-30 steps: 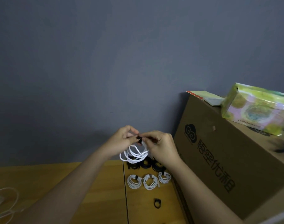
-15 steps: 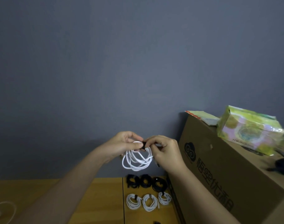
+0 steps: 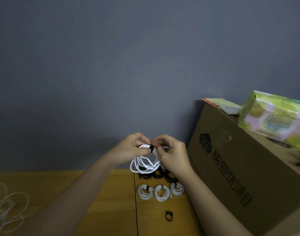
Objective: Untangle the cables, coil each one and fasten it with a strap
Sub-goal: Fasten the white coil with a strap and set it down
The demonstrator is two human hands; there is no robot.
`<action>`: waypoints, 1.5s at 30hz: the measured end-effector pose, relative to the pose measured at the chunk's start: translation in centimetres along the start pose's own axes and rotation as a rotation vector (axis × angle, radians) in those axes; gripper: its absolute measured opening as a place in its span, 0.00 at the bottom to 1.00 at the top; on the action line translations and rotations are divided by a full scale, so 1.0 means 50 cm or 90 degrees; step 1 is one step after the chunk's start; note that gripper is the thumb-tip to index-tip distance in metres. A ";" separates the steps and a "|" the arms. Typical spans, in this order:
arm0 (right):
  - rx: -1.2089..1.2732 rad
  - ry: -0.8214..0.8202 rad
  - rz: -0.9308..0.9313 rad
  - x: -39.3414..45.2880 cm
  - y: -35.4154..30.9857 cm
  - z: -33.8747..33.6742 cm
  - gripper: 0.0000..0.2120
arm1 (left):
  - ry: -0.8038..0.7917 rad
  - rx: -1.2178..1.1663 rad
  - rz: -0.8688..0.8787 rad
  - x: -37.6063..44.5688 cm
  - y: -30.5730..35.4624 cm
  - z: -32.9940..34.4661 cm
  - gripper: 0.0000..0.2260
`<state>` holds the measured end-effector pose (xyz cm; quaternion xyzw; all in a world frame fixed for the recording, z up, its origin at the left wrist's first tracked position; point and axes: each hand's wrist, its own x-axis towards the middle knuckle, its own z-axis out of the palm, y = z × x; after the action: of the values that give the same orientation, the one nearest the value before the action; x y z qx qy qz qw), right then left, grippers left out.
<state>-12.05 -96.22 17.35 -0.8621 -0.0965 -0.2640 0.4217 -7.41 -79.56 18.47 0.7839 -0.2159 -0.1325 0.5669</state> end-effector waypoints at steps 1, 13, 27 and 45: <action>0.000 0.002 0.009 -0.004 0.004 -0.001 0.13 | -0.006 0.019 0.006 0.001 -0.002 0.008 0.08; 0.029 0.089 0.140 -0.076 0.081 -0.037 0.06 | -0.062 0.399 0.109 0.045 -0.045 0.142 0.06; 0.151 -0.032 0.331 -0.164 0.205 0.024 0.17 | -0.047 0.332 0.005 0.113 -0.159 0.210 0.09; 0.345 0.017 0.647 -0.237 0.386 0.072 0.15 | -0.125 0.256 -0.126 0.197 -0.365 0.339 0.12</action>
<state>-13.15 -104.82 -3.89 -0.6578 0.2712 -0.0048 0.7026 -3.05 -93.63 -3.89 0.8815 -0.2143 -0.2173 0.3602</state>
